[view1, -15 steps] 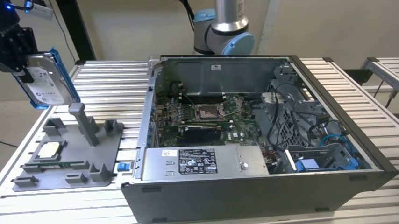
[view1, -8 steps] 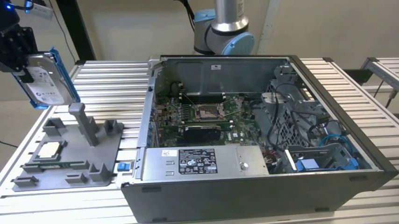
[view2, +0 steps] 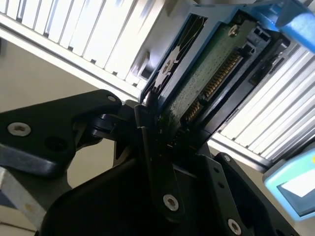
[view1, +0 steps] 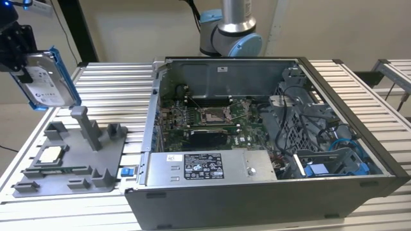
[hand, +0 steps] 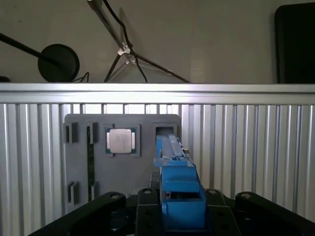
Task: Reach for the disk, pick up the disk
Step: 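Pick up the disk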
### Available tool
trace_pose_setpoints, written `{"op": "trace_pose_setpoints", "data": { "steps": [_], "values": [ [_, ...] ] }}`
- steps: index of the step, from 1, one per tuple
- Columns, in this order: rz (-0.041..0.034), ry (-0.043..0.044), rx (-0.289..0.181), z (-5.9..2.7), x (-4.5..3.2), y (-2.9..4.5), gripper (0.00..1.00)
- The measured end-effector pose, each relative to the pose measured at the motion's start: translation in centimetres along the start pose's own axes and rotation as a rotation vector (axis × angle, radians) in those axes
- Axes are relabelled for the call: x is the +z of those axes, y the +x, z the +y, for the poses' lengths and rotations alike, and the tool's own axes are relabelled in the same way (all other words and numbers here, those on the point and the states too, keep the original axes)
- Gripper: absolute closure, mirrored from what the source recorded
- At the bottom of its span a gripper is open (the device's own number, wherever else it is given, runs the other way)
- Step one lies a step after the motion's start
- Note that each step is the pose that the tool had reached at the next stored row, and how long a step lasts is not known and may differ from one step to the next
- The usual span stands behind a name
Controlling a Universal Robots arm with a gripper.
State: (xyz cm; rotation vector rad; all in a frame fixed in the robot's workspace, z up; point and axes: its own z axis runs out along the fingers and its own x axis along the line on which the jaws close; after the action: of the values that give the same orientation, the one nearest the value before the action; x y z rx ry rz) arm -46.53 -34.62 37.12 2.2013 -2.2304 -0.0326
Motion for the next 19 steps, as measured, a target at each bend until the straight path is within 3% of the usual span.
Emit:
{"op": "trace_pose_setpoints", "data": {
  "steps": [7,19],
  "values": [
    [0.0000,0.0000,0.000,0.02,-1.02,-0.01,1.00],
    [0.0000,0.0001,0.000,0.04,-2.05,-0.02,1.00]
  ]
}}
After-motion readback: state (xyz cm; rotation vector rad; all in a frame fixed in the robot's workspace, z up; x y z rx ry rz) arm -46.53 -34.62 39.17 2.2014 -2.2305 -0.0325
